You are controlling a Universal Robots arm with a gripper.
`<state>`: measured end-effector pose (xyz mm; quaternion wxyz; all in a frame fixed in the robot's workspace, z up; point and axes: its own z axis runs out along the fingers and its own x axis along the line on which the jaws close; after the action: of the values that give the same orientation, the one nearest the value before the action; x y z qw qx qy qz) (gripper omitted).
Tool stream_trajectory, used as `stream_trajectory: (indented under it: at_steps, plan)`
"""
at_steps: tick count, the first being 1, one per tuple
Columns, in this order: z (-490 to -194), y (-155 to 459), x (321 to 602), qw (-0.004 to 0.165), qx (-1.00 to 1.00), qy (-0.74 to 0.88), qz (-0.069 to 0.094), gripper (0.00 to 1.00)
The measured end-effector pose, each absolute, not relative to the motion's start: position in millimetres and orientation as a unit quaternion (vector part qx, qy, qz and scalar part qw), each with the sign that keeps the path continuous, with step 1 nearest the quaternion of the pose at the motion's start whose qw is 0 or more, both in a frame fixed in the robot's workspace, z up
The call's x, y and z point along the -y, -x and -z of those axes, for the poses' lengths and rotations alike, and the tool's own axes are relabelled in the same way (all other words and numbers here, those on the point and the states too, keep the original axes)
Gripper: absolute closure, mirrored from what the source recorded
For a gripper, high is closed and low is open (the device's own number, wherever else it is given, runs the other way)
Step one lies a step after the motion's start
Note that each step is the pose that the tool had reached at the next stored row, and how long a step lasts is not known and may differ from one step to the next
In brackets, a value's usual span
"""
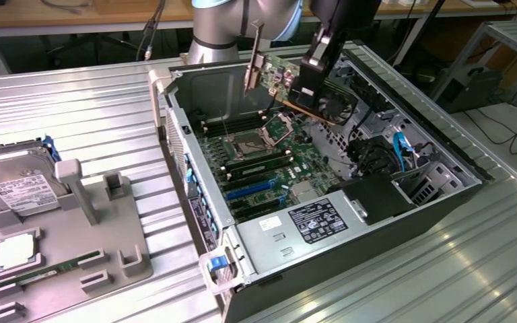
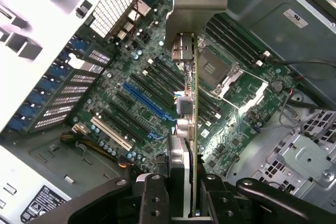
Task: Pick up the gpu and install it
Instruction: 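Insert the gpu into the slot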
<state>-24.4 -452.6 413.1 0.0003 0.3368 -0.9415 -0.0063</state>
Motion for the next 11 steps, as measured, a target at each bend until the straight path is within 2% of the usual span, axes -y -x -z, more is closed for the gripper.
stream_trajectory:
  at_steps: [11]
  plan:
    - [-413.1, 21.2, 452.6, 0.002, 0.924, -0.383, 0.006, 0.72]
